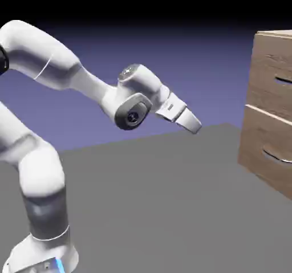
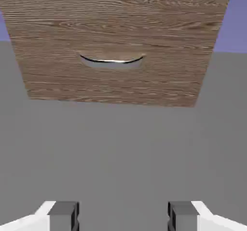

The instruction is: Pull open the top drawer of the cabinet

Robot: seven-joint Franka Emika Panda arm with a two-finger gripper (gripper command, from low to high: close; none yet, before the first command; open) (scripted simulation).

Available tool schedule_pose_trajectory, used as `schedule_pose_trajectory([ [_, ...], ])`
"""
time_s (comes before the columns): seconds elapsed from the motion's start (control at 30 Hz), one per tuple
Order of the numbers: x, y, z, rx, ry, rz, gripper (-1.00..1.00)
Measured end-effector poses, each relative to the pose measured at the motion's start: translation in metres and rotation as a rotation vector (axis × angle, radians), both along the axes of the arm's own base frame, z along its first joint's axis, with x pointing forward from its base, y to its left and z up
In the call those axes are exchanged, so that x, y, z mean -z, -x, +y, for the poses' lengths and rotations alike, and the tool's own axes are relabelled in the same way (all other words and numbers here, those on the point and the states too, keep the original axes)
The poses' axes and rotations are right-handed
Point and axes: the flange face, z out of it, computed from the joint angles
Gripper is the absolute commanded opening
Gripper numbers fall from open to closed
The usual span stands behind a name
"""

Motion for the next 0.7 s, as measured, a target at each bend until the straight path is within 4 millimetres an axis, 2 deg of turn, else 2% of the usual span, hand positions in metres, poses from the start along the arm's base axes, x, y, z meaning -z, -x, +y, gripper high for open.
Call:
schedule_pose_trajectory([
  [0.3,-0.018,-0.068,-0.054,0.239,-0.316,-0.020,0.00],
  [0.7,-0.014,-0.145,-0.120,0.552,-0.655,-0.088,0.00],
])
